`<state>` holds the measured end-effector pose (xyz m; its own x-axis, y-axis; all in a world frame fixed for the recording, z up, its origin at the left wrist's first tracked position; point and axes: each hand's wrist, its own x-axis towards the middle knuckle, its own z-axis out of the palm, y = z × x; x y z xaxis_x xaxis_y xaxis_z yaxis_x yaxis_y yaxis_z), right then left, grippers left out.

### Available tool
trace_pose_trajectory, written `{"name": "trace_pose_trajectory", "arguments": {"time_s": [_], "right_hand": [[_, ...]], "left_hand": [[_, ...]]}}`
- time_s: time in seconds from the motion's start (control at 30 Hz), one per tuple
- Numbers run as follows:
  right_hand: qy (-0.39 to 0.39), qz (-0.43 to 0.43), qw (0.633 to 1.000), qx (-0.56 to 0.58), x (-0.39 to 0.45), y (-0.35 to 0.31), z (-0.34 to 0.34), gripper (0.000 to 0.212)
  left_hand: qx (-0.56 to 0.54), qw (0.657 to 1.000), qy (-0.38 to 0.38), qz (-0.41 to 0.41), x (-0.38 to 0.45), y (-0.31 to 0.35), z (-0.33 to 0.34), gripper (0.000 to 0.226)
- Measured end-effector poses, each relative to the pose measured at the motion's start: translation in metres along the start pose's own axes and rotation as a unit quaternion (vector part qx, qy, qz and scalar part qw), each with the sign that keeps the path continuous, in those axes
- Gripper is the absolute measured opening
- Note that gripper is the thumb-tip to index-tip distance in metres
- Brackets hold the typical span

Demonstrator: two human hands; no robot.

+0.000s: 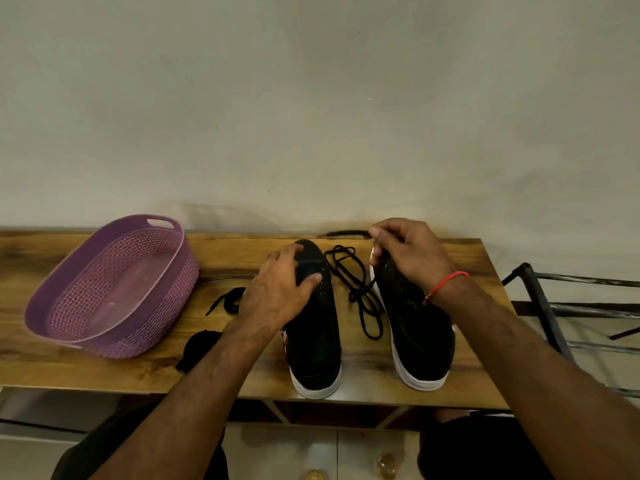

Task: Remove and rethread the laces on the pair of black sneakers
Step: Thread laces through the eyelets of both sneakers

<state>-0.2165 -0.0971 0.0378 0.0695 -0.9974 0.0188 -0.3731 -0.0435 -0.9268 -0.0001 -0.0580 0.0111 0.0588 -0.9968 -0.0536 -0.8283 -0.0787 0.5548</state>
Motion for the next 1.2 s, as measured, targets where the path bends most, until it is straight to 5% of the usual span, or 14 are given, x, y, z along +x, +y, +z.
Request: {"name": "trace_pose_trajectory", "arguments": {"time_s": [0.17,0.37,0.67,0.87,0.97,1.2], "right_hand": [[0.009,0.092,0.970,0.224,-0.003,0.000,-0.005,0.016],[-0.004,0.123,0.952,0.280,-0.006,0.000,-0.003,0.015],[-0.122,0.098,0.970,0.187,-0.026,0.009,0.021,0.024],[-0.092,0.144,0.974,0.151,-0.028,0.018,0.041,0.010],[-0.093,0.137,0.977,0.136,-0.030,0.025,0.045,0.010],[-0.139,0.073,0.987,-0.038,-0.033,0.034,0.057,0.021]], "left_hand": [[0.117,0.984,-0.127,-0.043,-0.003,-0.007,0.009,0.065],[0.069,0.984,-0.164,-0.018,-0.013,-0.005,-0.005,0.043],[-0.007,0.982,-0.183,-0.046,-0.053,0.001,0.011,0.048],[0.049,0.994,-0.081,-0.048,-0.040,0.012,0.021,0.059],[0.060,0.991,-0.095,-0.068,-0.035,0.019,0.019,0.039],[-0.189,0.953,-0.164,-0.170,-0.026,0.000,-0.002,0.018]]}}
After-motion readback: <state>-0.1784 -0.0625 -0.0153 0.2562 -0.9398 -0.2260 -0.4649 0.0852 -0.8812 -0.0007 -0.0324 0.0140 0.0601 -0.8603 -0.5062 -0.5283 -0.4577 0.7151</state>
